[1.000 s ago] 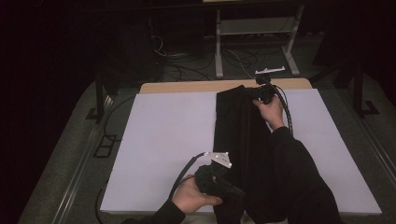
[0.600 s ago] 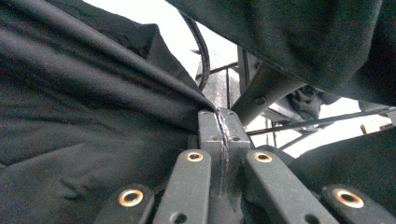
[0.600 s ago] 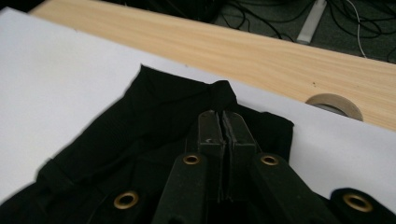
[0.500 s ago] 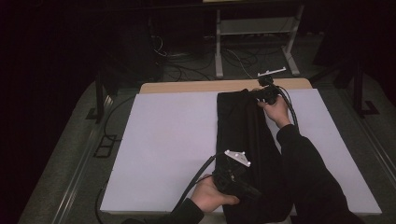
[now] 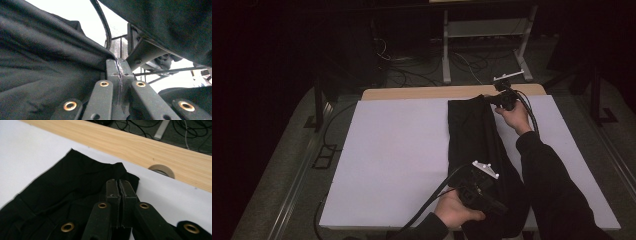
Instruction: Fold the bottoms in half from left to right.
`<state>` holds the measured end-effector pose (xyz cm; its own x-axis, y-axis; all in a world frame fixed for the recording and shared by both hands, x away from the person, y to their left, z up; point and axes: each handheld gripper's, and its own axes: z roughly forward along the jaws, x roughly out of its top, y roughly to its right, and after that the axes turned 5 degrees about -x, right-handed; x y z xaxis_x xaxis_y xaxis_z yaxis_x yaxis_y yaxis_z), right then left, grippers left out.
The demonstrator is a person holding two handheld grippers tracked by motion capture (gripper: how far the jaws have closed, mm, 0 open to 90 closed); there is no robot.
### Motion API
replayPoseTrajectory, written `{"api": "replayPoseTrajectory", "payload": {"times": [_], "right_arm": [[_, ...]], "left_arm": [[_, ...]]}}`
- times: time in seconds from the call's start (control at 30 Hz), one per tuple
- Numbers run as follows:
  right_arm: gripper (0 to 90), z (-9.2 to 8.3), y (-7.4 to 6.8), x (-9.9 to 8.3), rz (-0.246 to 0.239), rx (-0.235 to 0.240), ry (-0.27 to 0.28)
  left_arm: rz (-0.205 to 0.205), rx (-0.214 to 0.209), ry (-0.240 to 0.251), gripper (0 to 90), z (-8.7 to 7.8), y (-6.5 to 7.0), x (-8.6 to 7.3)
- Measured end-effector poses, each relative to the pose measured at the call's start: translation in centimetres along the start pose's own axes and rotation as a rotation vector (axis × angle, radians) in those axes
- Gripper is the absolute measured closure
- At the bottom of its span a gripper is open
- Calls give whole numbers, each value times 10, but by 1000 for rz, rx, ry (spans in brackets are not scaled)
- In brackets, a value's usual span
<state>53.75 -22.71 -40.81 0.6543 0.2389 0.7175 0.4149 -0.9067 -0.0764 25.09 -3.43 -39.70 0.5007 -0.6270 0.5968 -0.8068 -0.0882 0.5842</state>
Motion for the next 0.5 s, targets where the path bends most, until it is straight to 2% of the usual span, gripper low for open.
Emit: {"api": "replayPoseTrajectory", "payload": {"times": [0.2,0.37,0.5], "right_arm": [[860,-4,3,1,-1,-1,11],[859,-6,3,3,-32,3,19],[860,-9,3,2,-35,4,19]], "left_arm": [[-11,1,-4,887,18,-3,11],[-28,3,4,886,33,-8,14],[-50,7,12,887,43,-11,15]]}}
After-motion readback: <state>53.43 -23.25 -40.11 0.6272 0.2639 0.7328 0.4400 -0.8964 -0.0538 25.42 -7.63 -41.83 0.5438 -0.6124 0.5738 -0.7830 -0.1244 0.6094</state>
